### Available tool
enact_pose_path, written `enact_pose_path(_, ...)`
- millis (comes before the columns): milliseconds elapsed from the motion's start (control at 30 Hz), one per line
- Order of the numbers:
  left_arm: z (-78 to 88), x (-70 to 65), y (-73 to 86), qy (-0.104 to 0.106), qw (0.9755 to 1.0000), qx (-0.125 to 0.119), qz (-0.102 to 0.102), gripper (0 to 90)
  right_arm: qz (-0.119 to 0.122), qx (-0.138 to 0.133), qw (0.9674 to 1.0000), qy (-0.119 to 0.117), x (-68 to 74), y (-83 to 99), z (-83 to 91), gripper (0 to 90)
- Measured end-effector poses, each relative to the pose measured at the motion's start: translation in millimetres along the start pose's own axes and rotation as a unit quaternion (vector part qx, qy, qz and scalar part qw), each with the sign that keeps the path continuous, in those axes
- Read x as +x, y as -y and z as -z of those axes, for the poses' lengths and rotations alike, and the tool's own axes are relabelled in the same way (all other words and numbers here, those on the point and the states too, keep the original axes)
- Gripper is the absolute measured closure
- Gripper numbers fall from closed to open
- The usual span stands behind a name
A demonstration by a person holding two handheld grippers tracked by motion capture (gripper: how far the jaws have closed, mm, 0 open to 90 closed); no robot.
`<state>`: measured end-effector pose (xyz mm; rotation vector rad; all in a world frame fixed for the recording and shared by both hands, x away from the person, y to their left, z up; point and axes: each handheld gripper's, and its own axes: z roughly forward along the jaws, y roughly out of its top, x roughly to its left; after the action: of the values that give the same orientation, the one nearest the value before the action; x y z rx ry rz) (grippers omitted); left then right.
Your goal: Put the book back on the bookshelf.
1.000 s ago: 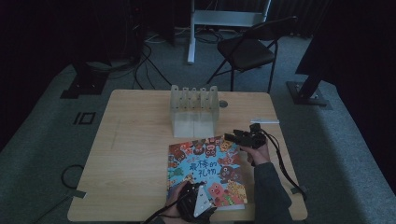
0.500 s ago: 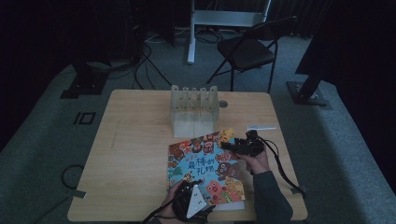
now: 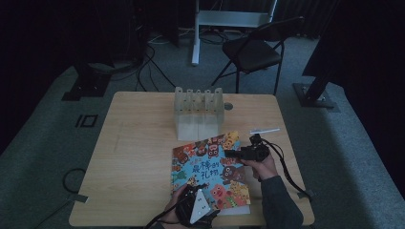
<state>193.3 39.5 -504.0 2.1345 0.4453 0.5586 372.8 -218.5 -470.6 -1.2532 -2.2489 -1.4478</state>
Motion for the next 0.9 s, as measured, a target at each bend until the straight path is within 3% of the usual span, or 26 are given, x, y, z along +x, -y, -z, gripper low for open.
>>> enact_pose_path(233, 0.4, -0.5, 0.9, -0.001, 1.0000, 0.001, -0.002, 14.4, -0.007, 0.016, 0.9998, -0.006, -1.8, 0.1, -2.4, 63.2)
enact_pose_path(333, 1.6, 0.2, 1.5, 0.002, 1.0000, 0.000, 0.004, 14.8, -0.008, 0.009, 0.9999, -0.011, -1.6, 0.0, -2.0, 66.1)
enact_pose_path(367, 4.3, 4.4, 2.8, 0.036, 0.9993, -0.004, 0.013, 14.8, -0.010, 0.004, 0.9998, -0.016, -1.6, -0.3, -1.4, 68.0)
enact_pose_path(400, 6.3, 6.2, 3.9, 0.049, 0.9987, -0.004, 0.017, 14.8, -0.014, -0.009, 0.9994, -0.029, -1.1, -1.2, -0.7, 70.3)
enact_pose_path(500, 14.6, 11.5, 9.0, 0.060, 0.9976, -0.014, 0.031, 14.8, -0.014, -0.012, 0.9994, -0.029, -0.1, -1.0, -0.6, 70.8)
enact_pose_path(700, 33.1, 32.9, 19.8, 0.044, 0.9964, -0.021, 0.070, 14.8, -0.021, -0.024, 0.9992, -0.025, 3.8, -0.3, -0.3, 72.5)
enact_pose_path(900, 50.1, 57.7, 26.7, 0.007, 0.9947, -0.031, 0.098, 14.9, -0.032, -0.042, 0.9983, -0.025, 16.4, -2.7, 3.2, 74.4)
